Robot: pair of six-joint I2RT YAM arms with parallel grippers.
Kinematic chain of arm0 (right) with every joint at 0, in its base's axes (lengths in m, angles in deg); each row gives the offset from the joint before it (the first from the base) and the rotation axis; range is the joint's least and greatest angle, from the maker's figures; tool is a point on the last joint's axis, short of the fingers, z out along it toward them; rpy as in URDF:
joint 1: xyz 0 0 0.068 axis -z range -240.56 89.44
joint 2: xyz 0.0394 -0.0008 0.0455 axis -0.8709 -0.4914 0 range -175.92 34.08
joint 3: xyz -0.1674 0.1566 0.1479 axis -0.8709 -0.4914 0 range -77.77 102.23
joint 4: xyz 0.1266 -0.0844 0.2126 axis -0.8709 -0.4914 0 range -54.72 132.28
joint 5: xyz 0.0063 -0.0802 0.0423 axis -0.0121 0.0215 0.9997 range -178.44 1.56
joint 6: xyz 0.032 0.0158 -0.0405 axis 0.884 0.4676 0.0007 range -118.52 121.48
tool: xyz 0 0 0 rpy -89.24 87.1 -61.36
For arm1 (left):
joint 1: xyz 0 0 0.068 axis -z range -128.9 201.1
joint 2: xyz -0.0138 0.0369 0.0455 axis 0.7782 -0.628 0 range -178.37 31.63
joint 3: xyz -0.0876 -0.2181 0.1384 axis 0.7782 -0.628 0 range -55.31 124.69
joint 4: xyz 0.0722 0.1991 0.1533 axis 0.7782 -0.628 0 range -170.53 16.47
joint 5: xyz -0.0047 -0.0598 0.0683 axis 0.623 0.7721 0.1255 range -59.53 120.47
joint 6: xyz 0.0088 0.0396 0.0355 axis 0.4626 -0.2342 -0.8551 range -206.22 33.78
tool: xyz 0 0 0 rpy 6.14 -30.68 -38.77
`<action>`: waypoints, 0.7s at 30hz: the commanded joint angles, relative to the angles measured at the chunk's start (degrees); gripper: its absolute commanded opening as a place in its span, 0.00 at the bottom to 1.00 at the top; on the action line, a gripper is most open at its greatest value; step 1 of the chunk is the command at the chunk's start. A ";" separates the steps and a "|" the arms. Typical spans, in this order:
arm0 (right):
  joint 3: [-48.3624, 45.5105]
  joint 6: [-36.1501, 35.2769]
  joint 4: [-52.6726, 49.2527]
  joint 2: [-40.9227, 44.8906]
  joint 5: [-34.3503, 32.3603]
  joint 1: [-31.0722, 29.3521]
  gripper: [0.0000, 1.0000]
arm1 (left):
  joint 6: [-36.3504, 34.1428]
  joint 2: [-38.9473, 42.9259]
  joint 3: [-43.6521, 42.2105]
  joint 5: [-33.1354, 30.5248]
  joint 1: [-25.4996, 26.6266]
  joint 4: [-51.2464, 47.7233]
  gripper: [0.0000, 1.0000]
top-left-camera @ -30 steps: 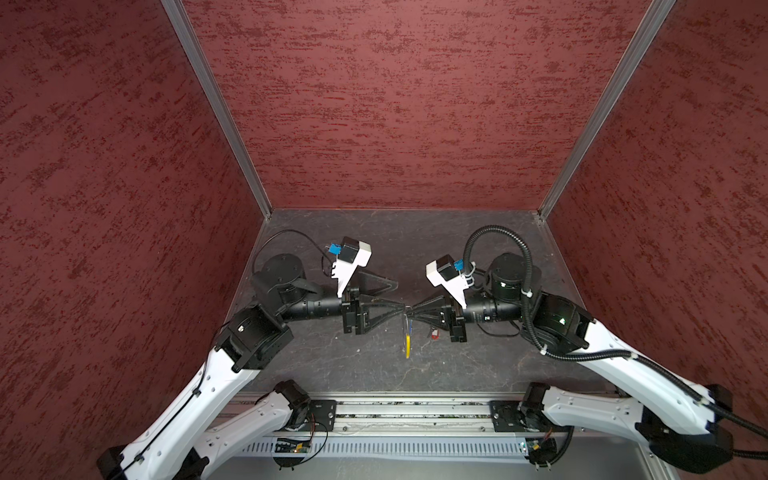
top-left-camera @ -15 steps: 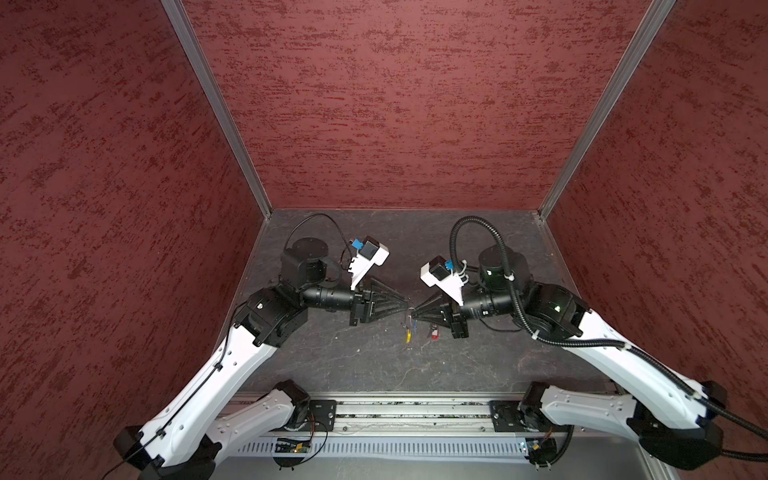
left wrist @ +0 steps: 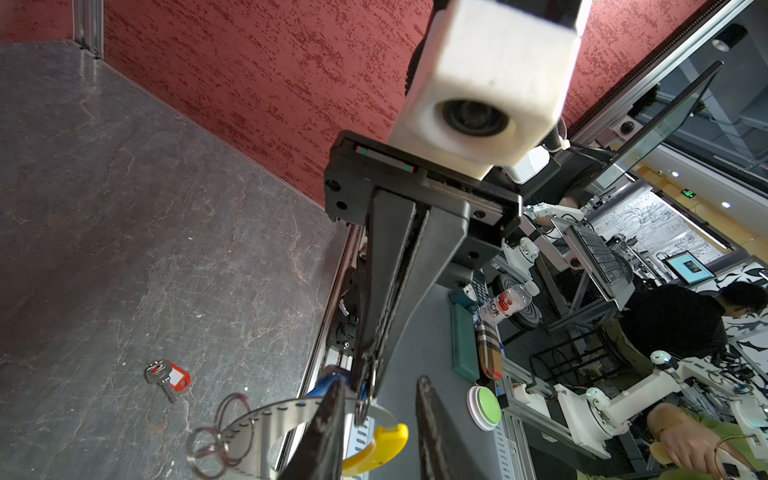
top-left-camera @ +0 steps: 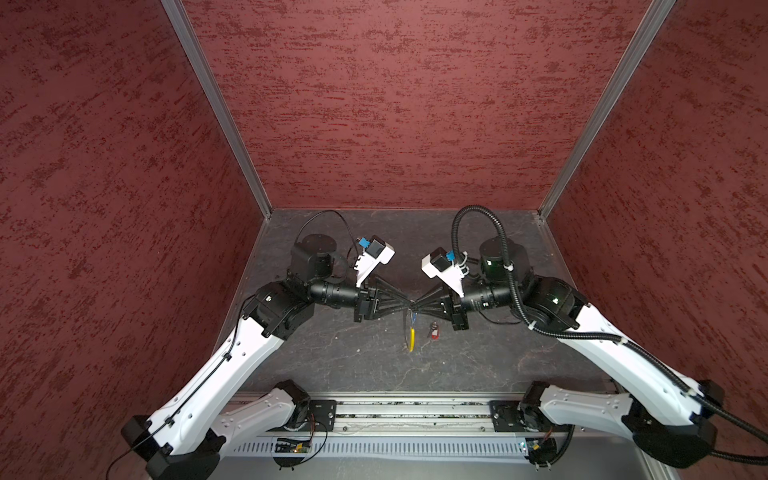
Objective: Remove the keys from the keyring
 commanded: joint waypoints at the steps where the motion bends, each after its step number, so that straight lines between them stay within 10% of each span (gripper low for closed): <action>1: 2.20 -0.63 1.27 0.19 2.07 1.09 0.00 | -1.53 -0.72 1.50 0.70 -0.34 0.58 0.26; 21: 3.58 0.64 2.46 -2.35 4.30 4.53 0.00 | -0.93 -3.12 1.74 2.02 -1.07 5.01 0.04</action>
